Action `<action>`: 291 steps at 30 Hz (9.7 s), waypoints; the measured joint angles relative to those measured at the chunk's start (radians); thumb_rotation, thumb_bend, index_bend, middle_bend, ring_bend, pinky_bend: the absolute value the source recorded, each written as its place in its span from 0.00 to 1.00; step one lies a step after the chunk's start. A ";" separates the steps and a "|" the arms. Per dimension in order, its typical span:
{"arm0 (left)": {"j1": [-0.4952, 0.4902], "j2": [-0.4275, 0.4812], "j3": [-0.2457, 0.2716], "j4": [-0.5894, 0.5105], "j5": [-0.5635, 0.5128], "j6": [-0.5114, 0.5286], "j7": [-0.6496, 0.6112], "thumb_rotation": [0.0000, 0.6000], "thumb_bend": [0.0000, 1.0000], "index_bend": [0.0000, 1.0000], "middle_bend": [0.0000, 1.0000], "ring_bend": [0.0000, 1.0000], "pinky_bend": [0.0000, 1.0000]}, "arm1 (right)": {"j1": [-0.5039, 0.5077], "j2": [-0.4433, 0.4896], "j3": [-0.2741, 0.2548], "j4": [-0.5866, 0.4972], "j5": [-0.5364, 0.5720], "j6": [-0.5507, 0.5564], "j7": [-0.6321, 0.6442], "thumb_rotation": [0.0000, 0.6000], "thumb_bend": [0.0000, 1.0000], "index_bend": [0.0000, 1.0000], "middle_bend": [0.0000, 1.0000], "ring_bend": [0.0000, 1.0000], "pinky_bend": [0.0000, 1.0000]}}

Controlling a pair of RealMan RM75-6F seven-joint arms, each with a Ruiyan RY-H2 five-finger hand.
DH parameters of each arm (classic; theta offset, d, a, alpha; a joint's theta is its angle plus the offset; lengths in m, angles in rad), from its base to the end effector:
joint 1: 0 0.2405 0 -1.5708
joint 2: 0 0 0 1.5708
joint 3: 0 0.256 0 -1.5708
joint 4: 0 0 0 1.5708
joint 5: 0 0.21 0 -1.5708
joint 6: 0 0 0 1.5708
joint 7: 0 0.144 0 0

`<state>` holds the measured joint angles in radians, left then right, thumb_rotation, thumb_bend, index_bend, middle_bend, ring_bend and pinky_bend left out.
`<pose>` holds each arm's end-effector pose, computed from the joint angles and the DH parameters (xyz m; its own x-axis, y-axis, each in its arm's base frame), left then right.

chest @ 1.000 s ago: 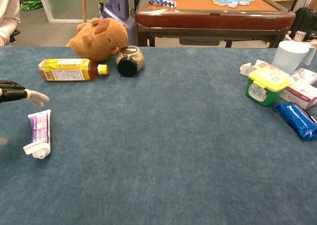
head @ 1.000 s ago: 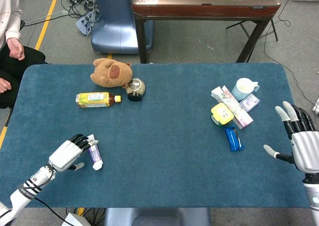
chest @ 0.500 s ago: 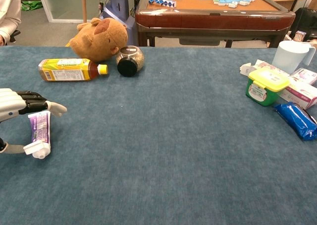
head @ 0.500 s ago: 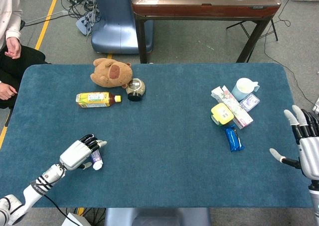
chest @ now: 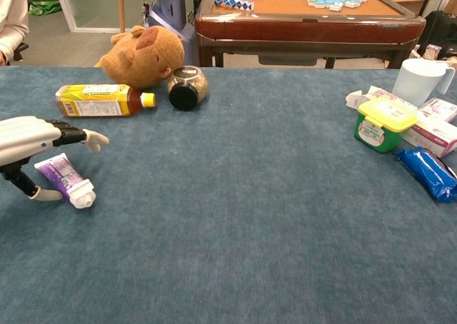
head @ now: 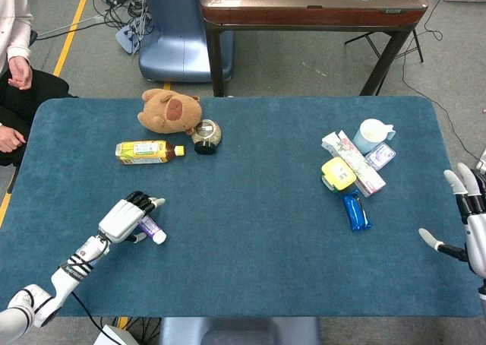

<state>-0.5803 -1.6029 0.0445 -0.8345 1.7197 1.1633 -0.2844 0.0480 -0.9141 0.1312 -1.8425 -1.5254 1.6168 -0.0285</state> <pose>-0.2795 0.3282 0.0104 0.5852 0.1581 0.7954 0.7260 -0.5391 -0.4270 -0.2643 -0.1812 0.2270 0.3860 0.1899 0.9027 -0.9168 -0.0292 0.3982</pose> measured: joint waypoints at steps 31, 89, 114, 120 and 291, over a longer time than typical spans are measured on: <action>-0.031 0.157 -0.084 -0.290 -0.301 -0.280 0.295 1.00 0.17 0.25 0.12 0.00 0.02 | 0.002 -0.028 0.003 0.070 0.008 -0.011 0.064 1.00 0.00 0.00 0.04 0.00 0.00; -0.008 0.145 -0.072 -0.388 -0.340 -0.230 0.362 1.00 0.19 0.29 0.31 0.15 0.00 | -0.031 -0.040 -0.008 0.115 0.010 0.008 0.128 1.00 0.00 0.00 0.04 0.00 0.00; 0.000 0.095 -0.057 -0.290 -0.265 -0.169 0.261 1.00 0.22 0.37 0.40 0.24 0.00 | -0.035 -0.035 -0.009 0.099 0.004 0.011 0.115 1.00 0.00 0.00 0.04 0.00 0.00; 0.010 0.083 -0.055 -0.268 -0.255 -0.146 0.239 1.00 0.22 0.40 0.43 0.25 0.00 | -0.037 -0.031 -0.010 0.090 0.002 0.014 0.109 1.00 0.00 0.00 0.04 0.00 0.00; -0.216 0.197 -0.176 -0.671 -0.173 -0.095 -0.535 1.00 0.45 0.60 0.71 0.60 0.49 | 0.656 -0.371 0.138 -0.040 0.106 -0.590 0.578 0.60 0.00 0.00 0.00 0.00 0.00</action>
<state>-0.7960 -1.4058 -0.1318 -1.5052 1.5465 1.0683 -0.8190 0.7039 -1.2847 0.2690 -1.8827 -1.4198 1.0265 0.5500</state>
